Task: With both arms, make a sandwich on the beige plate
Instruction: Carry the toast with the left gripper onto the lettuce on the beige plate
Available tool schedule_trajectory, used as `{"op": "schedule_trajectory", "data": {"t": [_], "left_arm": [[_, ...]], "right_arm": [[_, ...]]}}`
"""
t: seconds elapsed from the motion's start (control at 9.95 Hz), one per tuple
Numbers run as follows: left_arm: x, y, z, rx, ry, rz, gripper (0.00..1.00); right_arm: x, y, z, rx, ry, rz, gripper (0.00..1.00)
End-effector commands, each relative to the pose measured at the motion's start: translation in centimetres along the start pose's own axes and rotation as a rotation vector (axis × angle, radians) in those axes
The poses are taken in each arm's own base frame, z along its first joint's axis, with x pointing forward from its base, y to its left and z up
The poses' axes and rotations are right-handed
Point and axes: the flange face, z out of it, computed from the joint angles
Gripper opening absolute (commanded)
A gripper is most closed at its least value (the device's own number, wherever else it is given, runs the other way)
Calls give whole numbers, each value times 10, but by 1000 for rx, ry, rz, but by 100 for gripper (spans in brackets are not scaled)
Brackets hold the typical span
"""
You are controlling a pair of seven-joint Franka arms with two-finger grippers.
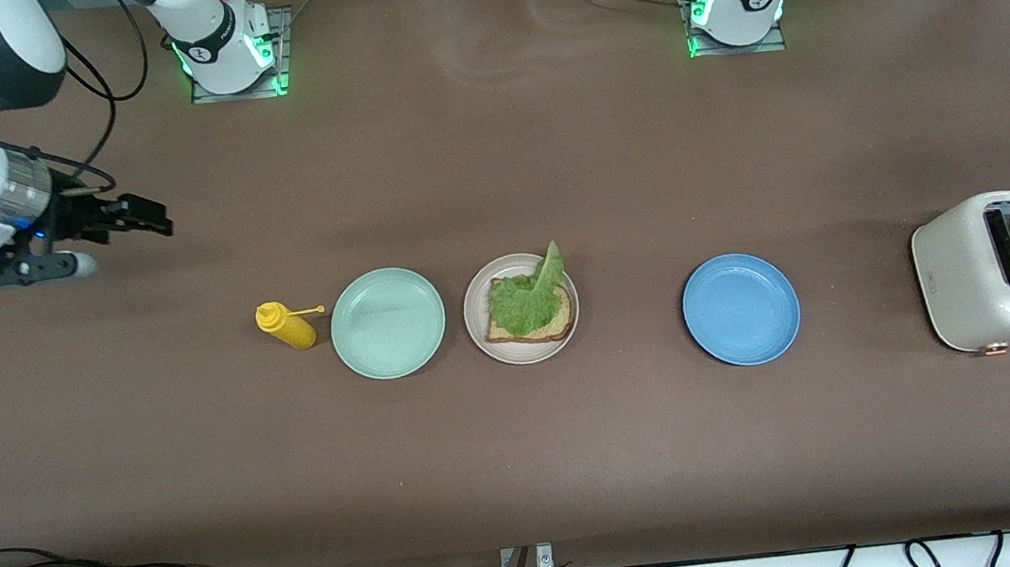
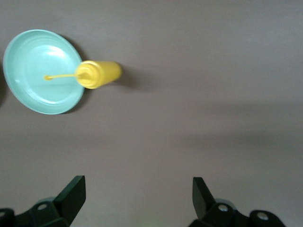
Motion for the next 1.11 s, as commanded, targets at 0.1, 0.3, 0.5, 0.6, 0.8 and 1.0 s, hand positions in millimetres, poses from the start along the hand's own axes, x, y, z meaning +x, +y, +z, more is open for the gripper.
{"op": "schedule_trajectory", "data": {"t": [0.1,0.3,0.5,0.6,0.8,1.0], "left_arm": [[11,114,-54,-51,-36,38,0],[24,203,-55,-227,-63,-23,0],[38,266,-39,-411,-127,-48,0],[49,296,-25,-501,-161,-34,0],[79,349,18,-632,-176,2,0],[109,407,63,-775,-158,-11,0]], "right_arm": [[-23,33,-32,-50,-79,83,100],[-20,56,-41,-39,-70,102,100],[-15,60,-44,-71,-30,101,100],[-6,59,-43,-68,-22,98,100],[10,56,-41,-73,-28,95,100],[16,52,-32,-81,-53,97,100]]}}
